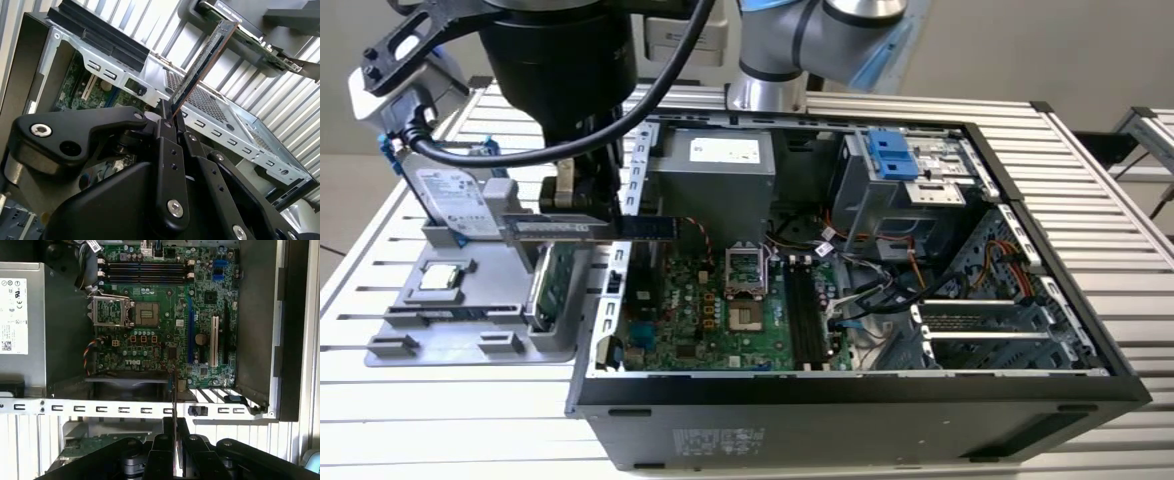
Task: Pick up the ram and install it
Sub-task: 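Pick up the ram and move it above insertion slot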
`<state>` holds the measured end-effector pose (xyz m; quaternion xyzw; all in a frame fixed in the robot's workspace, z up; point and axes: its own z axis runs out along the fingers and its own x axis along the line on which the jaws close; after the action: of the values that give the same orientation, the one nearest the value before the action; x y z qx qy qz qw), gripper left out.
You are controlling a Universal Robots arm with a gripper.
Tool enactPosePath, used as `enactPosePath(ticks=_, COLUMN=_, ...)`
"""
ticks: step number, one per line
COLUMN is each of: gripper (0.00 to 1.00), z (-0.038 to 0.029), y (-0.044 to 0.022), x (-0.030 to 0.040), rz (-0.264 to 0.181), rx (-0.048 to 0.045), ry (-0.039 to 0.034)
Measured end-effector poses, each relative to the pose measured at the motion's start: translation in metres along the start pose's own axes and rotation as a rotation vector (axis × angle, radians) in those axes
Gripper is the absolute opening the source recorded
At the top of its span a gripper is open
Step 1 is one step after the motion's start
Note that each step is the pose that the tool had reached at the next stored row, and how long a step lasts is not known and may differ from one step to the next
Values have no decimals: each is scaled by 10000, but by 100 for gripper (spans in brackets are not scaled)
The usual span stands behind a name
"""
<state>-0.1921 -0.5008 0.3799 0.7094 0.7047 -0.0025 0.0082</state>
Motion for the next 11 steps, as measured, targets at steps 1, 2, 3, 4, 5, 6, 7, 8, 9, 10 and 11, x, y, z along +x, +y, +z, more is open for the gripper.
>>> enactPosePath(ticks=1, gripper=0, z=0, y=13, x=0, rz=1, rx=0, ry=1)
enactPosePath(ticks=2, gripper=0, z=0, y=27, x=0, rz=0, rx=0, ry=0)
enactPosePath(ticks=3, gripper=0, z=0, y=41, x=0, rz=0, rx=1, ry=0)
enactPosePath(ticks=4, gripper=0, z=0, y=55, x=0, rz=0, rx=0, ry=0)
enactPosePath(ticks=5, gripper=0, z=1, y=67, x=1, rz=0, rx=0, ry=0)
enactPosePath(ticks=6, gripper=0, z=0, y=78, x=1, rz=0, rx=1, ry=0)
enactPosePath(ticks=7, gripper=0, z=0, y=90, x=1, rz=0, rx=1, ry=0)
enactPosePath(ticks=8, gripper=0, z=1, y=105, x=1, rz=0, rx=0, ry=0)
enactPosePath(ticks=9, gripper=0, z=1, y=119, x=1, rz=0, rx=0, ry=0)
enactPosePath(ticks=10, gripper=0, z=1, y=130, x=1, rz=0, rx=0, ry=0)
enactPosePath(ticks=11, gripper=0, z=1, y=141, x=1, rz=0, rx=0, ry=0)
